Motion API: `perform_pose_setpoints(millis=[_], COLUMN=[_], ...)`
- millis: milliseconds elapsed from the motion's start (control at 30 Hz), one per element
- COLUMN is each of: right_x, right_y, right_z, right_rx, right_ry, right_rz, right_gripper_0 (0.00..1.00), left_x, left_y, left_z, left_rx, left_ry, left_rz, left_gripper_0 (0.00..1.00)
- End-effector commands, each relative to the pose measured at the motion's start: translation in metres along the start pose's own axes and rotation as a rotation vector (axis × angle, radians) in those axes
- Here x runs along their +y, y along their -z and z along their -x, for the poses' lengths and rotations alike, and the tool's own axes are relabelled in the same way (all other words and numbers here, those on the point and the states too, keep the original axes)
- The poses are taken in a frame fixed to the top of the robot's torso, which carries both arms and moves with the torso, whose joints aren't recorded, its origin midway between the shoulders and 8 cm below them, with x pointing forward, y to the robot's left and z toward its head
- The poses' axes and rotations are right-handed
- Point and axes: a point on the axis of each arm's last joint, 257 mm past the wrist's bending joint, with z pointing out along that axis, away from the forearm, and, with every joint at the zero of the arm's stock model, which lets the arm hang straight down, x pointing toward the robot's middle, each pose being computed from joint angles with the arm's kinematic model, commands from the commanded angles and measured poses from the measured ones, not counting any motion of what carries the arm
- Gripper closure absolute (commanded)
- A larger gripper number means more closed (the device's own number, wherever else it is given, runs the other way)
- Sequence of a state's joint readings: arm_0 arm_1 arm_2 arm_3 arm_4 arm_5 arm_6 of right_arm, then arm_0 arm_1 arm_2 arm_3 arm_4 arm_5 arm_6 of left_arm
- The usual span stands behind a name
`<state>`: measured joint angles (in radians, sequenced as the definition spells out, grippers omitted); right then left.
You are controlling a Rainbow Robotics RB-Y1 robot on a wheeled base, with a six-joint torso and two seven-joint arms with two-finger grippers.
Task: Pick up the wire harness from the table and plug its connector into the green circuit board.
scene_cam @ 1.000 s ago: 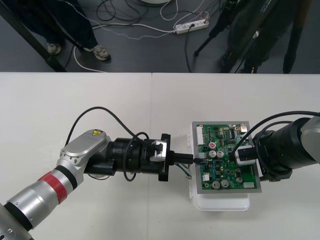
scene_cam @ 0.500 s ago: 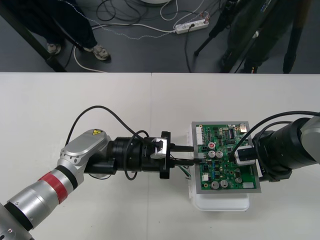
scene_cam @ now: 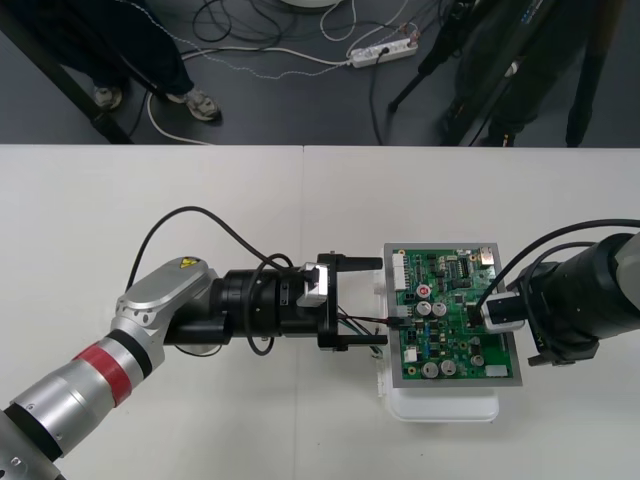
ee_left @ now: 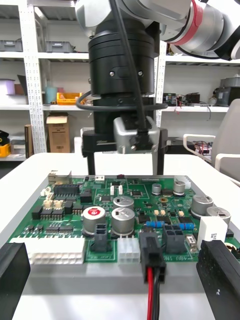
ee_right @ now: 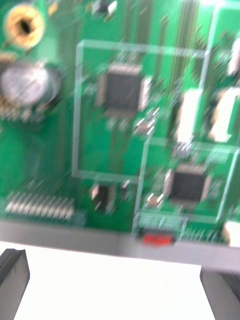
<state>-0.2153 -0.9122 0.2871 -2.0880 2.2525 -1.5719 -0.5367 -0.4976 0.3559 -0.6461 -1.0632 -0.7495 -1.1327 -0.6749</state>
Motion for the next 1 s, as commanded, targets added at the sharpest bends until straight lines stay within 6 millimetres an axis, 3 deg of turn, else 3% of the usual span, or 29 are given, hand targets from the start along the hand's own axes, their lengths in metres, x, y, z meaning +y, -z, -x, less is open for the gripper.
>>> perform_pose_setpoints(millis=[33,233,433,733,833,1000], right_x=[-0.003,-0.002,-0.02,-0.044,-0.043,-0.032], right_y=[0.025,0.048,0.084,0.156,0.18,0.206], right_z=[-0.017,-0.022,-0.011,0.031,0.056,0.09], right_rx=[0.03,-0.014,-0.115,-0.369,-0.506,-0.71], right_ry=[0.035,0.029,0.007,-0.031,-0.049,-0.17], right_rz=[0.004,0.028,-0.019,-0.101,-0.093,0.002], right_gripper_0=[0.0,0.0,0.0,0.0,0.0,0.0], left_x=[0.029,0.045,0.062,0.092,0.102,0.109], left_y=[0.02,0.059,0.104,0.166,0.189,0.208], left_z=[0.013,0.006,-0.001,-0.007,-0.006,0.01], left_rx=[0.017,0.075,0.156,0.31,0.374,0.413], left_ry=[-0.123,-0.125,-0.138,-0.186,-0.201,-0.134], left_rz=[0.041,0.072,0.105,0.137,0.132,0.13], left_gripper_0=[0.01,0.01,0.01,0.01,0.01,0.01])
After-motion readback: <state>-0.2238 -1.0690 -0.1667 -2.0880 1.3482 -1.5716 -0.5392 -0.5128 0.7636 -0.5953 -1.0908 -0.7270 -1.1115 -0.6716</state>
